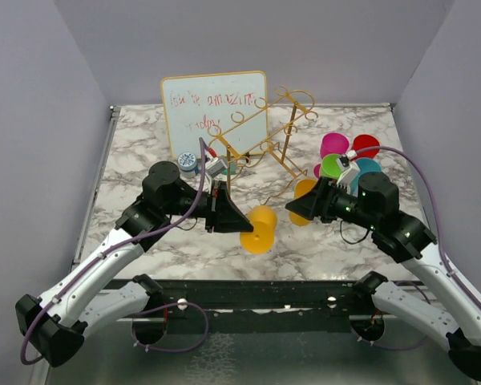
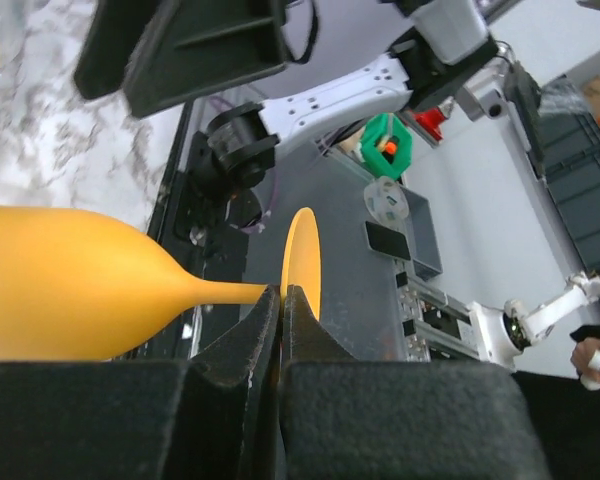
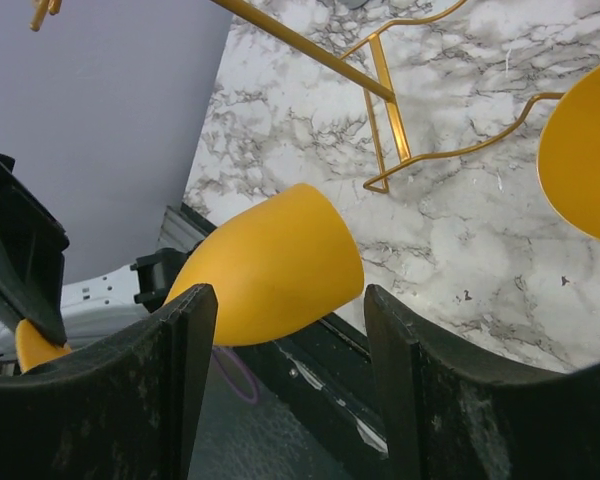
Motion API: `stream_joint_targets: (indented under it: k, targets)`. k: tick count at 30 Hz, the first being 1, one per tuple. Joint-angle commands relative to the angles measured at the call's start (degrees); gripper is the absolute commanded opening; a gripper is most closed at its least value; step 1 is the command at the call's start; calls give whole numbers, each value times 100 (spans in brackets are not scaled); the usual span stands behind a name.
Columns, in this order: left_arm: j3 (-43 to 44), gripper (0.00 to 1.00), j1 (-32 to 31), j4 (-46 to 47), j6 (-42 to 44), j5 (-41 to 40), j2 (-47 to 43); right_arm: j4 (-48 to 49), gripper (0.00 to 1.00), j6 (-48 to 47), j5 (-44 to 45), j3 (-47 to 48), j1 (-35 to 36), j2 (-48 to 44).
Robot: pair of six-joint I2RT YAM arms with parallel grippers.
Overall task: Take the wine glass off the wine glass rack
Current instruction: Place the wine glass at the center of the board.
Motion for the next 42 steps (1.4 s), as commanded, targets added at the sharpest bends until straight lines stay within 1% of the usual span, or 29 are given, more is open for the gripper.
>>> stream_joint_targets:
  k: [1, 3, 5, 8, 9, 12, 14, 17, 21, 25, 27, 28, 30, 32, 35, 38, 40, 42]
  targets:
    - [-46, 0, -264, 1750, -189, 556, -14, -259, 67, 1, 72, 79, 22, -69]
    - [-21, 0, -275, 1990, -226, 829, -68, -313, 69, -81, -74, 168, 22, 20]
    - [27, 0, -284, 2043, -188, 998, -128, -298, 70, -229, -283, 246, 23, 96]
    - [-28, 0, -283, 2034, -21, 1154, -224, -465, 71, -416, 0, 414, 22, 131]
    - [-101, 0, -282, 2034, 36, 1149, -273, -465, 72, -503, -39, 471, 16, 138]
    - [-215, 0, -284, 2060, 52, 1221, -279, -380, 73, -638, -515, 691, 13, 256]
    - [-184, 0, -284, 2084, 58, 1277, -201, -235, 73, -780, -1092, 748, 13, 382]
    - [-51, 0, -292, 2125, 203, 1368, -150, 37, 73, -756, -1755, 722, 7, 588]
    - [66, 0, -291, 2166, 340, 1480, -177, 679, 73, -537, -2501, 570, -46, 580]
    - [70, 0, -292, 2175, 418, 1552, -209, 900, 73, -474, -3080, 578, -355, 619]
    - [82, 0, -293, 2171, 461, 1629, -202, 1006, 73, -423, -3518, 530, -749, 603]
    - [99, 0, -292, 2156, 525, 1655, -196, 1144, 73, -317, -3877, 473, -996, 609]
    - [140, 0, -293, 2144, 624, 1716, -156, 1791, 72, 151, -4718, 171, -1487, 619]
    - [165, 0, -288, 2136, 753, 1727, -137, 2481, 71, 692, -5295, -193, -1873, 620]
    - [190, 0, -282, 2086, 1074, 1604, -169, 2776, 70, 799, -5761, -361, -2025, 582]
    - [238, 0, -284, 2149, 1166, 1605, -178, 2659, 70, 756, -5864, -341, -2026, 488]
    - [261, 0, -284, 2149, 1225, 1603, -166, 2799, 69, 915, -5970, -452, -2025, 451]
    - [250, 0, -284, 2153, 1284, 1569, -163, 3427, 67, 1337, -6122, -636, -2026, 380]
